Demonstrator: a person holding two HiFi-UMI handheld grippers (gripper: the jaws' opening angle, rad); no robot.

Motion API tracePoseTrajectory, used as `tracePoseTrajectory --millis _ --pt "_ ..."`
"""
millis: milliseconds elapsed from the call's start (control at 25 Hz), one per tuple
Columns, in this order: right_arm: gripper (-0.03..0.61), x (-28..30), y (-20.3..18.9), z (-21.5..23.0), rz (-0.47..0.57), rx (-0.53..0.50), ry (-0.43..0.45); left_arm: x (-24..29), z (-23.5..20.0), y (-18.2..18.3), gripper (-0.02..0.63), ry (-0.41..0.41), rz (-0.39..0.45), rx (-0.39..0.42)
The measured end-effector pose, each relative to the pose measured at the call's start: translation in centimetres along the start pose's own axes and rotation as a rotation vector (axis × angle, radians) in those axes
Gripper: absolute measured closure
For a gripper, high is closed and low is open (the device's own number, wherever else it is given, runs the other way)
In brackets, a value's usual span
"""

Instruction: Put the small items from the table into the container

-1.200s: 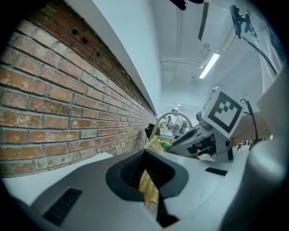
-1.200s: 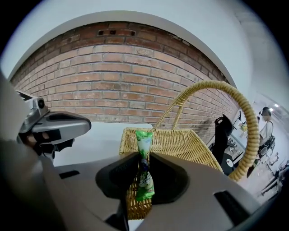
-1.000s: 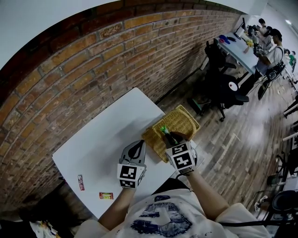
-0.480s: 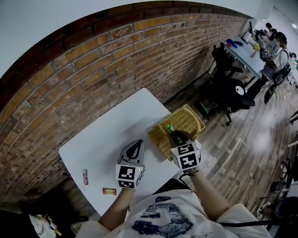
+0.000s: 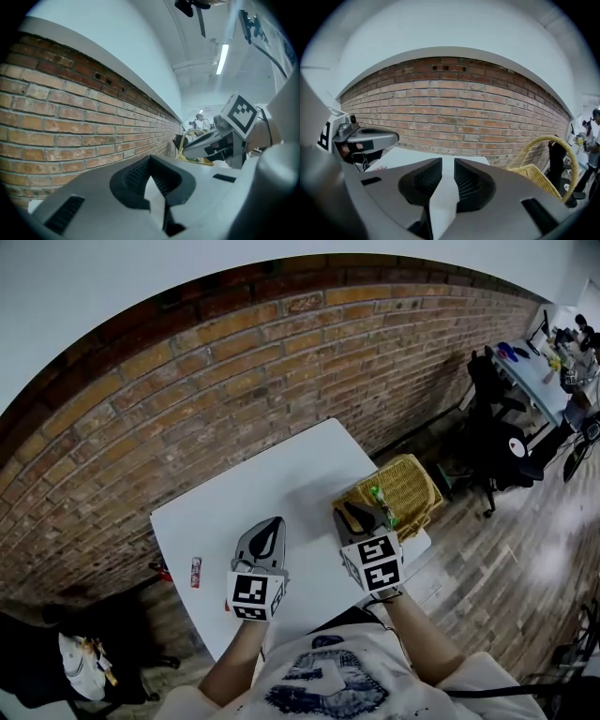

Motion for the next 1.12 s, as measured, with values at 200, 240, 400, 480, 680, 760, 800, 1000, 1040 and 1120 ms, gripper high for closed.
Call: tracePoseTrajectory --millis 200,240,400,480,680,760,800,1000,1040,1120 --pt "0.489 1.2 2.3 -3.6 0.089 -0.021 0.127 -3.9 -1.9 1.1 0.566 0.102 0.039 0.020" --pt "0.489 1.3 2.7 -4.1 0.104 -0.024 0.146 -4.6 -2.3 1.3 0.566 0.124 0.044 0.020" --pt "0.490 1.8 3.9 -5.3 0.145 -0.048 0.215 -6.8 -2.8 2.0 0.566 0.208 0.066 0.019" --pt "0.499 1.9 4.2 -5.5 0.165 -0.061 0.248 -7.7 -2.6 2.3 0.566 0.243 0.079 0.019" --pt "0.516 1.6 4.6 -5.7 0.221 -0.058 0.326 -9.5 -1.4 2.5 0.566 0.322 0.109 0.002" --pt "0.520 1.1 4.7 -5.5 0.244 -0.055 0.351 -10.1 -0.7 2.6 0.566 0.354 0.114 -0.002" --pt "0.523 0.8 4.7 -5.3 0.257 -0.055 0.359 -10.3 -0.3 2.6 0.566 0.365 0.117 -0.002" --pt "0.538 -0.8 4.4 -4.4 0.321 -0.048 0.371 -11.5 1.7 2.5 0.566 0.403 0.151 -0.025" --pt "0.542 -1.2 4.4 -4.2 0.335 -0.045 0.370 -11.7 2.1 2.5 0.566 0.410 0.163 -0.029" --pt "0.548 -1.9 4.4 -3.8 0.359 -0.044 0.363 -12.1 2.7 2.7 0.566 0.417 0.183 -0.030"
Point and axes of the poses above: the fingertips, and each gripper's own axes: x forward along the fingers, z to its right, y out of its top, the point moved 10 cm from there along -x, backward along the fingers, and after that the axes turned 12 degrees about -x, right-handed, at the moved point
